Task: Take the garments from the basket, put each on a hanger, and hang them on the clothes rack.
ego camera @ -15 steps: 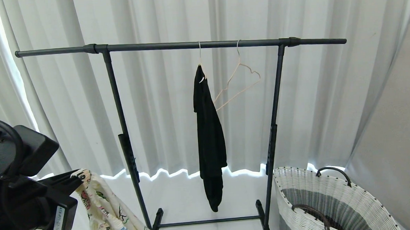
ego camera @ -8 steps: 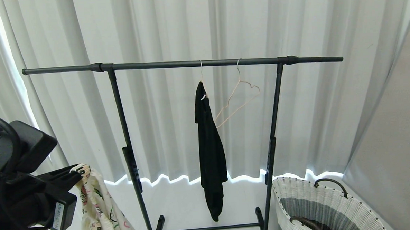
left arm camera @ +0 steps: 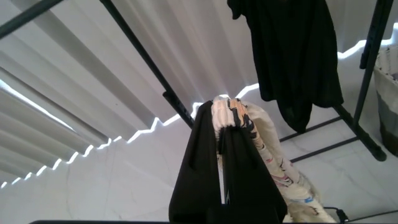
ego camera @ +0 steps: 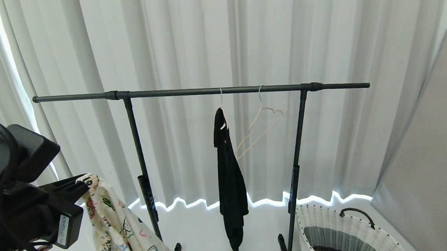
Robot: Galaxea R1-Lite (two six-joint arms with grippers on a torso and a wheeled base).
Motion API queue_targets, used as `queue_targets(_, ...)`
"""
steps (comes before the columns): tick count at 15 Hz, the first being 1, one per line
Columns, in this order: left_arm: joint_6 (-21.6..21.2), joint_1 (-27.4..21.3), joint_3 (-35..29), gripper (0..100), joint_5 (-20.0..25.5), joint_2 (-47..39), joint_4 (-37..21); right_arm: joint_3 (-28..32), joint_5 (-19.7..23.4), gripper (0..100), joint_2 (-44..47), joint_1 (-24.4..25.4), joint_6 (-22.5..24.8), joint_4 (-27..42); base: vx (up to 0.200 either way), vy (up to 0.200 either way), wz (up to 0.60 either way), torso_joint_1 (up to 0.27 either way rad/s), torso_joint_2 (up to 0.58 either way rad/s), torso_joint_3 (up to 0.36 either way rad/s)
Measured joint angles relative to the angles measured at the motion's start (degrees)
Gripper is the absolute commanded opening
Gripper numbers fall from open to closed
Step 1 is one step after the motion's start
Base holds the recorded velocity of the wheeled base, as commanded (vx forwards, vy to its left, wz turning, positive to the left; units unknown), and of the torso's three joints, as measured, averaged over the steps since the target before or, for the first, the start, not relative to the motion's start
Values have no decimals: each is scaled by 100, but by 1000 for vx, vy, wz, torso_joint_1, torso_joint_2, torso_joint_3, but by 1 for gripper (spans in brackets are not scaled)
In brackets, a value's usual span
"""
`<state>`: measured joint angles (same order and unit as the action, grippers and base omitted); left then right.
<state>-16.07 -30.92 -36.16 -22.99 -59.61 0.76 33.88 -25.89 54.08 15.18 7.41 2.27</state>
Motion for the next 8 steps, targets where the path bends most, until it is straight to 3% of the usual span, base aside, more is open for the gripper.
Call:
queue_targets(3,-2,-1,-6,0,-2,-11,2,-34,59,100,-4,9,-11,2,0,0,0,251,-531,-284)
queue_targets(8,0,7,-39,0,-16,-26,-7,-65,72,100,-22,9,-11,7,0,200,0,59,-115,-68)
